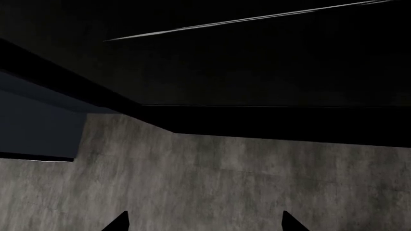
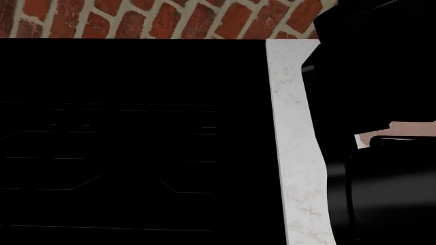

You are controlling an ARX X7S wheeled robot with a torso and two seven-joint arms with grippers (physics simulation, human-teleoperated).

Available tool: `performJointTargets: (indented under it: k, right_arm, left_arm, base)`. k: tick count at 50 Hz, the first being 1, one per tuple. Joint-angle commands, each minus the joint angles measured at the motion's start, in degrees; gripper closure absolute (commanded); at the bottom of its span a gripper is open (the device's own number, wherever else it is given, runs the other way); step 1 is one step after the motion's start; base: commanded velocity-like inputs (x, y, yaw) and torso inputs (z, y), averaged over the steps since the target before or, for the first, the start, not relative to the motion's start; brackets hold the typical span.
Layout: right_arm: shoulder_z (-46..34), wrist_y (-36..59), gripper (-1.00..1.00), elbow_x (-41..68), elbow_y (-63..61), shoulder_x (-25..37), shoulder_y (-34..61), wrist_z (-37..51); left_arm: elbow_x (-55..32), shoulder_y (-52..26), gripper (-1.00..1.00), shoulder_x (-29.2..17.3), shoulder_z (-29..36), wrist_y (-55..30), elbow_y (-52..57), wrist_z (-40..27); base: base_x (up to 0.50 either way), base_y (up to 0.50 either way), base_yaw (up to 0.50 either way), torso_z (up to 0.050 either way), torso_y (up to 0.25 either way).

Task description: Press the stop button on the microwave

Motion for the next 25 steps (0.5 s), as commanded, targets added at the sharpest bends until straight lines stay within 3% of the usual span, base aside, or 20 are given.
performJointTargets:
  k: [1, 6, 19, 25]
  right_arm:
    - [-0.60, -0.36, -1.00, 0.05, -0.02, 0.07, -0.26, 0.30]
    - [-0.75, -0.64, -1.00, 0.27, 0.62, -0.06, -0.29, -0.06]
    - [-1.37, -1.36, -1.00, 0.35, 1.12, -0.28, -0.18, -0.08]
    - [-1.65, -1.00, -1.00, 0.61, 0.85, -0.11, -0.35, 0.13]
  left_arm:
    - [-0.01, 0.05, -1.00, 0.00, -0.02, 0.00, -0.10, 0.00]
    - [-0.01, 0.05, -1.00, 0.00, -0.02, 0.00, -0.10, 0.00]
    - [-0.01, 0.05, -1.00, 0.00, -0.02, 0.00, -0.10, 0.00]
    - [-0.01, 0.05, -1.00, 0.00, -0.02, 0.00, -0.10, 0.00]
  base:
    - [0.00, 0.00, 0.00, 0.050, 0.082]
    - [0.36, -0.04, 0.00, 0.050, 0.082]
    - [0.00, 0.00, 0.00, 0.050, 0.080]
    - [0.00, 0.00, 0.00, 0.005, 0.002]
